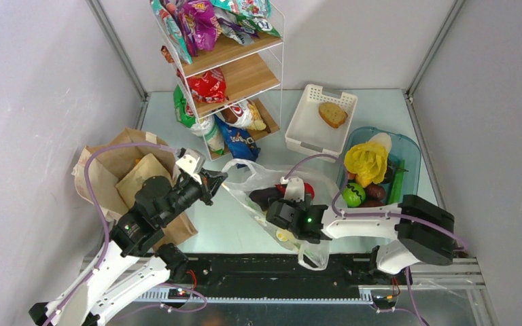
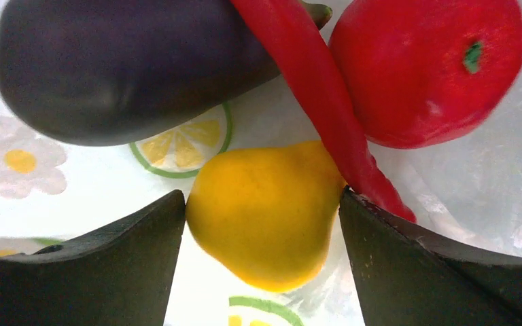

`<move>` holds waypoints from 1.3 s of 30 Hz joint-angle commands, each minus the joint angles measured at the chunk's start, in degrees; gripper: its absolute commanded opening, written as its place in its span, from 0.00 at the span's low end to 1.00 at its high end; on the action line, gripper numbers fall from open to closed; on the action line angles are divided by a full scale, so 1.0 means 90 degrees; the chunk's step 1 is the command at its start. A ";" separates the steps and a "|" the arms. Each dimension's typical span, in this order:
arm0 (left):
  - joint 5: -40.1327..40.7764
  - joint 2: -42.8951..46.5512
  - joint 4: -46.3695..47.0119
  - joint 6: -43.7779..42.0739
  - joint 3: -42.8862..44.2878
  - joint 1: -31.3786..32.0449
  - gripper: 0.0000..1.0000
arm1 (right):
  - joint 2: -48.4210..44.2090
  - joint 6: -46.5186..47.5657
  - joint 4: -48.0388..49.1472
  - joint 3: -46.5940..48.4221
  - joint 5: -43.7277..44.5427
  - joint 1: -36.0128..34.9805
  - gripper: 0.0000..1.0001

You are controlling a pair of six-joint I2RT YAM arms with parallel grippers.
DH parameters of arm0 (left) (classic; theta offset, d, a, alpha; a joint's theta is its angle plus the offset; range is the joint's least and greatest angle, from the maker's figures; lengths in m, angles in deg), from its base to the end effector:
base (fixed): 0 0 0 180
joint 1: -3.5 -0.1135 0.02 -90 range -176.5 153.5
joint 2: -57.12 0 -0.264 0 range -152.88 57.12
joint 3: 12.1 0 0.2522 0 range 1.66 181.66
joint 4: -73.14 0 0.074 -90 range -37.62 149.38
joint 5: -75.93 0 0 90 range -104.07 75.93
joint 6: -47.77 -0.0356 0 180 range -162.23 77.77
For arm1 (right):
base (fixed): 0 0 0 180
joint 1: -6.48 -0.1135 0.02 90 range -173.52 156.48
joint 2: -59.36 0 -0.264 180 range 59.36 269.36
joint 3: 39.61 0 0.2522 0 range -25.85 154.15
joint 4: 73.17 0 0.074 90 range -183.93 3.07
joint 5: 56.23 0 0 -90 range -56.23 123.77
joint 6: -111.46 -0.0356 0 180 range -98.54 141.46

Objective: Untie the knot of the grocery bags and take out the mixed food

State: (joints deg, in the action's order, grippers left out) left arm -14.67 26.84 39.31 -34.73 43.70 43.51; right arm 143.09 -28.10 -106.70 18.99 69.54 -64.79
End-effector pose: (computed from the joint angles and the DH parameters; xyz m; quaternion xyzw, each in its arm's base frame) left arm 0.0978 -0.0826 0.3394 0.2150 0.7253 -0.2671 0.5970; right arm 0.1074 0.2519 0.1809 -0.0911 0.9155 0.0775 0.3840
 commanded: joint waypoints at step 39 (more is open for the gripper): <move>0.0047 -0.0050 0.0114 -0.0063 0.0017 0.0020 0.00 | -0.4160 0.3605 0.2362 -0.0612 0.1376 -0.2042 0.45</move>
State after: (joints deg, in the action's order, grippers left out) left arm -14.65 26.75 39.13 -34.73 43.70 43.51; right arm 107.15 -1.17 -91.66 14.05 80.51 -82.82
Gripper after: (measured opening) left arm 0.005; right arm 0.757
